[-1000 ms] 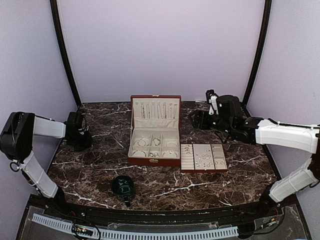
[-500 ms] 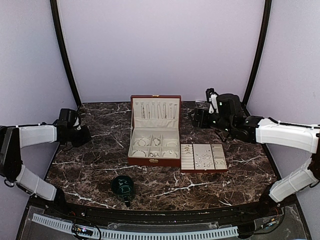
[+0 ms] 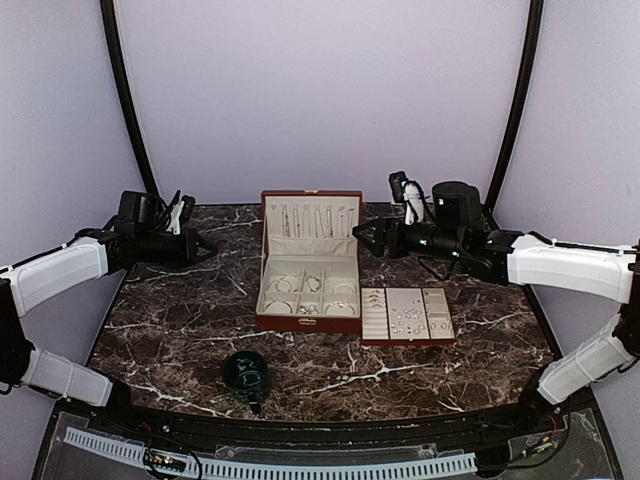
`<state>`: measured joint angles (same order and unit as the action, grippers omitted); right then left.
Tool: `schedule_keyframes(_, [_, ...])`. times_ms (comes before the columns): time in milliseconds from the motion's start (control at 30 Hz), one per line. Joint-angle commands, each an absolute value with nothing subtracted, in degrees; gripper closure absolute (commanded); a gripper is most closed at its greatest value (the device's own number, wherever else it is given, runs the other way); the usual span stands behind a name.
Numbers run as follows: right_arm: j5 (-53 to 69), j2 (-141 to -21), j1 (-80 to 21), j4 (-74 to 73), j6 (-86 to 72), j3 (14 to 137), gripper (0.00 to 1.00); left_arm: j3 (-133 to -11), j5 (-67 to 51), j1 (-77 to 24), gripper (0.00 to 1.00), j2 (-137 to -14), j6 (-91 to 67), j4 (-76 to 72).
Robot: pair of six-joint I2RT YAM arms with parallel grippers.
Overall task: Organize the mixed jewelry
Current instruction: Pick up the necklace from the center of the board, then pass from the left arm to the right
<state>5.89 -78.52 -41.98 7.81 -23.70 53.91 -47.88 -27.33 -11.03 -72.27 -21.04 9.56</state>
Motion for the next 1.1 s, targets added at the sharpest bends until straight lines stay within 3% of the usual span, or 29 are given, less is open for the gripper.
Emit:
schedule_keyframes(0, [14.9, -80.8, -44.8, 13.2, -21.3, 57.3, 0.24, -52.1, -34.1, -16.4, 1.00, -70.5, -21.9, 9.4])
schedule_keyframes(367, [11.7, -89.3, -54.8, 12.7, -17.8, 65.2, 0.32, -56.4, -37.1, -27.8, 1.00, -72.5, -29.6, 3.2])
schedule_keyframes(1067, [11.2, -95.7, -57.4, 10.7, -14.6, 70.8, 0.60, -61.3, -37.8, -36.3, 1.00, -76.8, -30.6, 1.6])
